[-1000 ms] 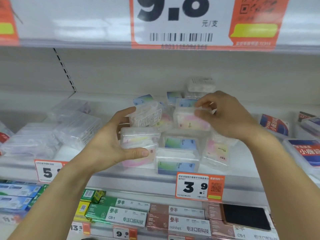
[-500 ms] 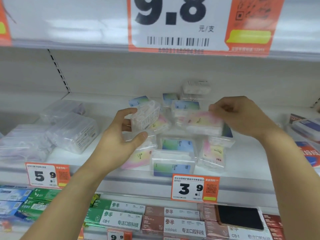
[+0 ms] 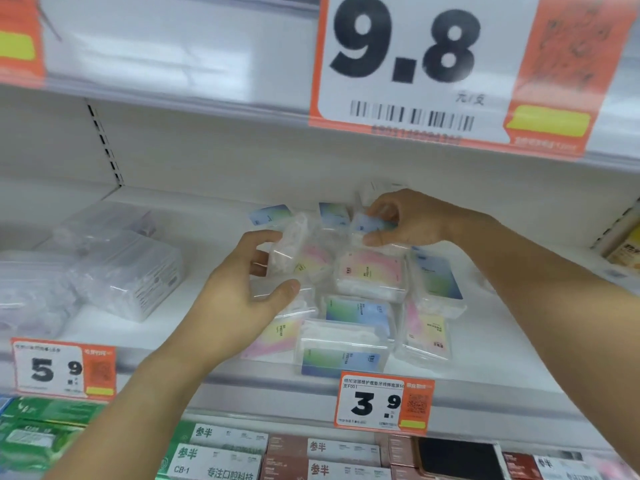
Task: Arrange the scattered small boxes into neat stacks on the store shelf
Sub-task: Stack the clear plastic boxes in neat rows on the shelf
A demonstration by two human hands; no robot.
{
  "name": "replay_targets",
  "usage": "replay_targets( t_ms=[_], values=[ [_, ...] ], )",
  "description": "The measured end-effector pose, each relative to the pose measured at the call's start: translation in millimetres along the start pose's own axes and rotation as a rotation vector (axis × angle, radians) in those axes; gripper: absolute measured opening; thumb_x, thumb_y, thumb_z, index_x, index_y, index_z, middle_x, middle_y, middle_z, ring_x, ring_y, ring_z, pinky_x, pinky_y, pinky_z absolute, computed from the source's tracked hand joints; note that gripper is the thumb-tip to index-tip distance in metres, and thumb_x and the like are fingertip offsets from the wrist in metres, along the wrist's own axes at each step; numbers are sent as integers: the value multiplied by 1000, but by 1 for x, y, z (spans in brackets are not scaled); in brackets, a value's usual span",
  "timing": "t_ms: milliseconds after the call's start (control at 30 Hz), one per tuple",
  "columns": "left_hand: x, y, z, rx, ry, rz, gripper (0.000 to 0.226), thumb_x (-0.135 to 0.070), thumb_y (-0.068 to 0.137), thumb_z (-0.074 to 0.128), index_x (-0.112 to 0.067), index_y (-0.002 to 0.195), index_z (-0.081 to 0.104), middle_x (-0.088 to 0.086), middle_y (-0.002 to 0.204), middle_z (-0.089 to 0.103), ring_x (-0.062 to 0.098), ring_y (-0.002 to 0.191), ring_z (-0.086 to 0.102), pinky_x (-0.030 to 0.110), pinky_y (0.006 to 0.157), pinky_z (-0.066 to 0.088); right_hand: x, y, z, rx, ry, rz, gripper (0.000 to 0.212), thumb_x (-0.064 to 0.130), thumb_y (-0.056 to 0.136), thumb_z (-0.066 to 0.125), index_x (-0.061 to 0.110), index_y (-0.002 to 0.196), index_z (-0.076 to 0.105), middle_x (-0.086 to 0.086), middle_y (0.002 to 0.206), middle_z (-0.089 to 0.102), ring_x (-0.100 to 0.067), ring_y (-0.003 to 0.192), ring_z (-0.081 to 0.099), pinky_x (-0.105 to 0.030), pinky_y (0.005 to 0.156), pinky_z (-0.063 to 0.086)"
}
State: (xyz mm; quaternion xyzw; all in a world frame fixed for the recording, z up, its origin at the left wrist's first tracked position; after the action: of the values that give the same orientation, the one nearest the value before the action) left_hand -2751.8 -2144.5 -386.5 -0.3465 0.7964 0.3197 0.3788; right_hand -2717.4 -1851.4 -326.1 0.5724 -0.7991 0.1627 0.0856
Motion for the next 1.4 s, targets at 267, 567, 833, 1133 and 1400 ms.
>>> replay_targets(
  t_ms=[267, 567, 833, 1133, 1400],
  values=[
    [-2, 4, 0, 25, -70, -67, 44, -37, 82, 70, -49, 114, 43, -16, 97, 65, -3, 94, 61, 8, 66, 41, -35, -14, -18, -158, 272, 10, 36, 37, 73, 84, 18, 101, 74, 3, 105, 73, -16, 97, 69, -23, 76, 52],
    [-2, 11, 4, 8, -71, -88, 33, -38, 85, 65, -50, 108, 43, -14, 93, 64, 1, 87, 62, 13, 63, 42, -33, 34, -10, -207, 225, 269, 103, 80, 54, 72, 43, 142, 35, 5, 148, 37, -25, 129, 45, -43, 103, 44],
    [2, 11, 4, 18, -31, -73, 35, -38, 87, 63, -52, 110, 40, -16, 92, 65, 1, 82, 62, 16, 64, 45, -50, 40, -9, -387, 499, 371, 76, 43, 59, 90, 23, 122, 52, -1, 125, 53, -22, 93, 65, -40, 76, 62],
    [-6, 15, 7, -33, 32, -77, 31, -36, 87, 62, -44, 108, 41, -19, 86, 60, -2, 62, 57, 14, 55, 40, -81, -5, -4, -190, 297, 614, 75, 76, 71, 63, 15, 114, 57, -2, 104, 60, -25, 88, 56, -40, 88, 48],
    [-10, 20, 13, -33, 51, -38, 30, -41, 85, 64, -40, 107, 44, -31, 87, 54, -10, 86, 56, 7, 62, 39, -4, 35, -7, -284, 213, 310, 88, 76, 73, 62, 17, 136, 47, 2, 130, 54, -21, 121, 52, -35, 100, 41]
  ],
)
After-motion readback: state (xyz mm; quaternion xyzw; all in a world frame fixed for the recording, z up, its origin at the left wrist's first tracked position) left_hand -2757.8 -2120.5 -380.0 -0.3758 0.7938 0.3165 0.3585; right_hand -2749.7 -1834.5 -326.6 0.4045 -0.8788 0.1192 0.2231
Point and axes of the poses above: each hand's wrist, its own y-axis towards the middle knuckle, its own z-axis out of the palm, x = y × z, the point moved 1 cm from there along y, towards the middle knuckle
